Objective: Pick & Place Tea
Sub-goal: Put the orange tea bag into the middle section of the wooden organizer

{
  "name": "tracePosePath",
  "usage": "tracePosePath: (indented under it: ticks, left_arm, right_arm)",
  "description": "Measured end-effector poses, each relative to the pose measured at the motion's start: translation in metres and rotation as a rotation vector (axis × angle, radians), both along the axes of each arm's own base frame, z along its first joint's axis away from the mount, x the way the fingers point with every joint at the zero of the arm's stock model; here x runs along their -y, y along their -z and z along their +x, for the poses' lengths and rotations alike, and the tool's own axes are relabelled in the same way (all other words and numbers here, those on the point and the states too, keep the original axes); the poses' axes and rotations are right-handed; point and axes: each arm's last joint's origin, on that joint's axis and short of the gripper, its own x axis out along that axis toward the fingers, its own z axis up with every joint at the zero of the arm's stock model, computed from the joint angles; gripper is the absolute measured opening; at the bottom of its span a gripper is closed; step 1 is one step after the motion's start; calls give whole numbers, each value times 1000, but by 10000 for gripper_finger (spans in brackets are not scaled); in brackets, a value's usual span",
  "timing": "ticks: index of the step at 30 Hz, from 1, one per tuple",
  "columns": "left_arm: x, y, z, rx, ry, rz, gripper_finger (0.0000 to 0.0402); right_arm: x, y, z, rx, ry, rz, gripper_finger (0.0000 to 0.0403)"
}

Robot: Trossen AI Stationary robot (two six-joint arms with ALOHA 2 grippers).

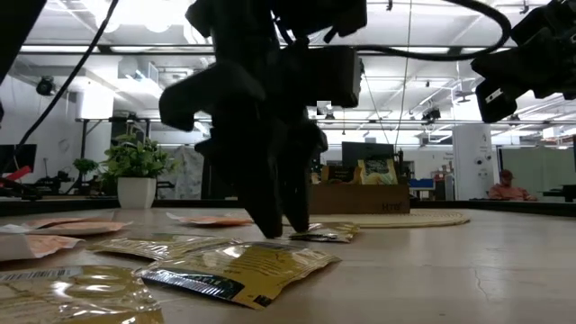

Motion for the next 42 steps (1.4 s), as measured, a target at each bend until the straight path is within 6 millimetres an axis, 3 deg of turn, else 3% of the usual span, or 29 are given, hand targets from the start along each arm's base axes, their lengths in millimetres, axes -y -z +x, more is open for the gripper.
tracePosePath:
  ticks: [13,18,30,42]
  left_arm:
    - [0,4,2,18,-52,36,246]
    - [0,5,1,17,-63,34,195]
    - [1,5,1,17,-61,39,14]
    - [3,0,3,18,-58,0,5]
  right_arm:
    - [0,0,0,0,0,0,8]
    - [0,0,0,0,0,0,8]
    - [0,0,0,0,0,0,8]
    - [0,0,0,0,0,0,8]
